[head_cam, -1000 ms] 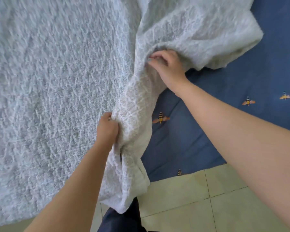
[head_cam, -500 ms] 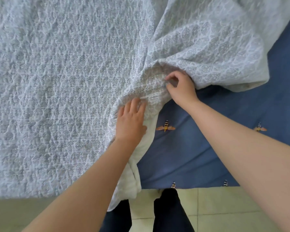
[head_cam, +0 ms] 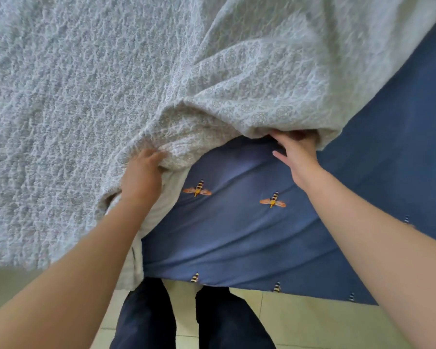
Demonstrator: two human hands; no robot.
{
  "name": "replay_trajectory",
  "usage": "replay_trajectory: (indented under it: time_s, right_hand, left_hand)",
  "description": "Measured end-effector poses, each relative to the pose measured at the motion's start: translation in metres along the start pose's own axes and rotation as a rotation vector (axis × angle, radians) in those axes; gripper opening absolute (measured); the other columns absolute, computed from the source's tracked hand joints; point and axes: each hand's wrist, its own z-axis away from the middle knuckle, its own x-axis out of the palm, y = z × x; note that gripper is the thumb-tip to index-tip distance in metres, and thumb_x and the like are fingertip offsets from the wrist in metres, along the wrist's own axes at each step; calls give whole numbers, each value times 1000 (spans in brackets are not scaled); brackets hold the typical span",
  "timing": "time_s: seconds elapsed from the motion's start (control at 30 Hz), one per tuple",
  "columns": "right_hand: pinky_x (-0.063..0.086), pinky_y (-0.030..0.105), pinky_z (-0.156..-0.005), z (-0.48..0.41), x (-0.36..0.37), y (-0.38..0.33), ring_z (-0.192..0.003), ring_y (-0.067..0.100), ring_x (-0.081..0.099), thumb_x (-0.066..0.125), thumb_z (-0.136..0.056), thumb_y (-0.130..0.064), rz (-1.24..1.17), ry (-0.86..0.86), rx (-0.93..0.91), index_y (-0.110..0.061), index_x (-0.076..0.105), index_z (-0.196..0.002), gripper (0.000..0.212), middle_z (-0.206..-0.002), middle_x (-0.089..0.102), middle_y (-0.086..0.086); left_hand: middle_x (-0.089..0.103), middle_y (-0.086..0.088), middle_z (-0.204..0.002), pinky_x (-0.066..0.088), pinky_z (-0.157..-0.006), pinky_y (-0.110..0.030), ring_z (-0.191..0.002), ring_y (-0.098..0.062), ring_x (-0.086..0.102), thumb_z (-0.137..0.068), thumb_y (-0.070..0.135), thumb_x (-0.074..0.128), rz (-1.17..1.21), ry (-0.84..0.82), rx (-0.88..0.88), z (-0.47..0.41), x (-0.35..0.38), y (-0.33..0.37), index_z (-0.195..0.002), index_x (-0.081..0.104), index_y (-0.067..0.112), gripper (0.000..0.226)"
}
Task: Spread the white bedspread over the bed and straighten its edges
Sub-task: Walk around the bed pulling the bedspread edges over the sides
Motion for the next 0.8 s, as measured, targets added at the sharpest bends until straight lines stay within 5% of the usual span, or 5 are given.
replay_trajectory:
  time_s: [0.23,0.43,0.5,0.6,0.8]
  right_hand:
    - [48,39,-102,27,-3,-30,-120,9,52,75,-77,-42,-7,-232,-27,-27,56,-115,46,-127,57,-8]
    - [44,19,-101,1,2,-96,-113,-2,54,56,-89,-52,-137,117,-315,-18,50,-133,56,-126,57,-15]
    - [36,12,-102,-13,7,-128,-118,-1,47,59,-87,-53,-1,142,-462,-16,39,-141,69,-133,48,-12]
    - [9,32,-120,-34,40,-177,-147,16,14,49,-86,-65,403,61,-609,-19,14,-153,88,-160,10,5]
    - [17,39,-119,-75,133,-177,-147,31,14,54,-89,-52,1133,-313,-557,-32,26,-150,70,-161,10,10]
  left_hand:
    - [65,-14,-108,39,-72,-33,-97,-35,58,-96,13,47,228,-86,-191,-5,-30,13,-114,60,15,22]
    - [62,-2,-95,44,-78,-27,-96,-26,59,-96,18,52,765,-169,-312,1,-60,17,-100,58,21,8]
    - [61,6,-83,46,-63,-13,-77,-11,60,-97,15,50,892,-217,-358,-1,-70,16,-93,56,25,12]
    - [68,8,-66,51,-49,-15,-52,-2,64,-98,10,47,1093,-296,-482,-17,-89,-1,-84,57,21,20]
    - [58,-23,-87,40,-64,-32,-78,-37,58,-90,14,52,768,30,-718,-47,-77,-82,-89,58,7,9]
